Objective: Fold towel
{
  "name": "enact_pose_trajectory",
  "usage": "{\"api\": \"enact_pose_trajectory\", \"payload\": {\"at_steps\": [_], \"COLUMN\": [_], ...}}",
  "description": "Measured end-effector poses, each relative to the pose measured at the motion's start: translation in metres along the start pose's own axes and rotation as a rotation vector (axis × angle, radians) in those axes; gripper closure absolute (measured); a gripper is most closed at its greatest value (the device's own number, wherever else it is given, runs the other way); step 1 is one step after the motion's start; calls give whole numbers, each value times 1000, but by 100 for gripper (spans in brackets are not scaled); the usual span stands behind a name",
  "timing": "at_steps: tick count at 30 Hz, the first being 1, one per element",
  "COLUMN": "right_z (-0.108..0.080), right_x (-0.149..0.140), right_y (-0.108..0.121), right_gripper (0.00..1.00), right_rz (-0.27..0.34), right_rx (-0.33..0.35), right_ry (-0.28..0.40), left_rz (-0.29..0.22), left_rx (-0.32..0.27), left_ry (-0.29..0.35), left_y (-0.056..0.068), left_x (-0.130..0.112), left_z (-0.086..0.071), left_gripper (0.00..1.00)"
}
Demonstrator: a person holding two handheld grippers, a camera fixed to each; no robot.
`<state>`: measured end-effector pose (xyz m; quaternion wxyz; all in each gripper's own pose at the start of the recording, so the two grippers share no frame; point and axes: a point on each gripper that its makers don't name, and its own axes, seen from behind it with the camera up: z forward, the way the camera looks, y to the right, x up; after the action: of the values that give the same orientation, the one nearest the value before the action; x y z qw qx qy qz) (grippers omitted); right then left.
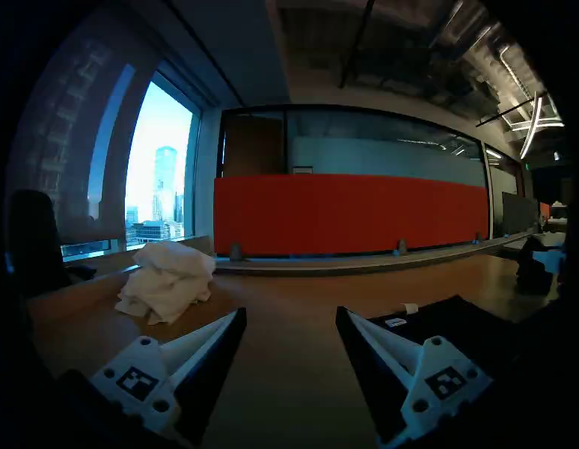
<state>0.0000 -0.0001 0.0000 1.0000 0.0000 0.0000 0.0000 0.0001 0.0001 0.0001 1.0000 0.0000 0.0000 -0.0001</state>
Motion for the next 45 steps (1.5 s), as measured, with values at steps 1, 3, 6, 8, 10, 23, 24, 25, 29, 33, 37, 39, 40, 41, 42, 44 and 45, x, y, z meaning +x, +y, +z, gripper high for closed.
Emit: {"api": "enact_pose_trajectory", "payload": {"at_steps": [1,3,6,8,10,23,24,25,29,33,37,39,40,41,42,44,45], "right_z": [0,0,0,0,0,-1,-1,-1,-1,-1,-4,-5,-6,-6,-7,-8,-9], "right_x": [0,0,0,0,0,1,1,2,3,2,3,10,16,22,30,49,59], "right_y": [0,0,0,0,0,-1,-2,-2,-2,-2,-4,-6,-7,-8,-10,-13,-15], "right_gripper": [0,0,0,0,0,0,0,0,0,0,0,0,0,0,0,0,0], "right_rz": [0,0,0,0,0,-1,-1,0,-1,-9,-34,-47,-52,-56,-54,-49,-45], "right_rx": [0,0,0,0,0,0,0,0,0,0,-2,-3,-4,-5,-5,-5,-3], "right_ry": [0,0,0,0,0,0,0,0,1,-2,-24,-33,-35,-36,-35,-30,-28], "left_rz": [0,0,0,1,0,0,0,0,1,1,3,1,0,-2,-4,-8,-9], "left_rx": [0,0,0,0,0,0,0,0,3,13,13,11,9,8,7,4,2], "left_ry": [0,0,0,0,0,0,0,0,1,1,3,5,4,3,3,2,3], "left_y": [0,0,0,0,0,0,0,0,0,-3,-4,-4,-4,-4,-5,-5,-6], "left_x": [0,0,0,0,-1,0,0,0,1,2,14,24,31,37,45,62,71], "left_z": [0,0,0,0,0,0,0,0,0,-2,-4,-4,-4,-4,-4,-4,-4], "left_gripper": [12,12,12,12,12,12,12,12,12,12,12,12,12,12,12,12,12]}}
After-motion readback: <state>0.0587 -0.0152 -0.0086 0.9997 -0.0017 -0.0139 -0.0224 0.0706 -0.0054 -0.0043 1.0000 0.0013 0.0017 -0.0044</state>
